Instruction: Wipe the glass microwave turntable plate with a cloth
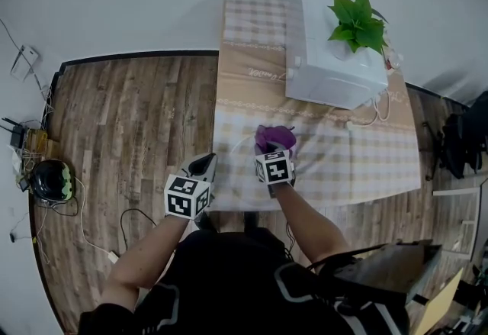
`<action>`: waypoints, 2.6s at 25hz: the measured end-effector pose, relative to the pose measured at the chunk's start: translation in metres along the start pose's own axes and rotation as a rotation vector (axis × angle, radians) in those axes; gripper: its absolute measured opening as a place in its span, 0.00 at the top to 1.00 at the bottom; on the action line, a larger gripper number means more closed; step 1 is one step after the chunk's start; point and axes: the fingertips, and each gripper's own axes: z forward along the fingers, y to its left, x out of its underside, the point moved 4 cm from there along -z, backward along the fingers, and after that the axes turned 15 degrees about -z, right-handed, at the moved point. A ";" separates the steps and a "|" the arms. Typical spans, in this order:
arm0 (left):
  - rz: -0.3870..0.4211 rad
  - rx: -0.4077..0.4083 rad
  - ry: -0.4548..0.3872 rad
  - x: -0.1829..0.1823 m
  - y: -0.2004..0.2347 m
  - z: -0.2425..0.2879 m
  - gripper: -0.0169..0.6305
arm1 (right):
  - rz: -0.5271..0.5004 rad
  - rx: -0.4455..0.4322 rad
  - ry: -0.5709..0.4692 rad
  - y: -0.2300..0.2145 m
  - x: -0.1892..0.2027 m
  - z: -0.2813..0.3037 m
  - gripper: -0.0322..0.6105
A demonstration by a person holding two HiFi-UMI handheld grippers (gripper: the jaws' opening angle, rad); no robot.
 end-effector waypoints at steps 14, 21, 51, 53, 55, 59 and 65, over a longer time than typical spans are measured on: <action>-0.012 -0.020 -0.039 -0.003 0.010 -0.019 0.97 | 0.007 -0.112 -0.032 0.045 -0.028 0.015 0.84; -0.019 -0.026 -0.054 -0.004 0.013 -0.029 0.97 | 0.026 -0.162 -0.070 0.068 -0.042 0.014 0.84; 0.114 0.159 0.002 0.004 -0.072 0.013 0.97 | 0.173 0.163 -0.296 -0.074 -0.003 -0.152 0.84; 0.119 0.163 0.011 0.005 -0.076 0.016 0.97 | 0.167 0.213 -0.283 -0.089 0.007 -0.159 0.84; 0.125 0.167 0.017 0.006 -0.079 0.019 0.97 | 0.145 0.264 -0.268 -0.102 0.016 -0.164 0.84; 0.095 0.163 0.022 0.007 -0.078 0.021 0.97 | 0.004 0.256 -0.204 -0.099 0.028 -0.151 0.84; 0.071 0.112 0.021 0.008 -0.060 0.016 0.97 | -0.044 0.161 -0.087 -0.069 0.055 -0.105 0.84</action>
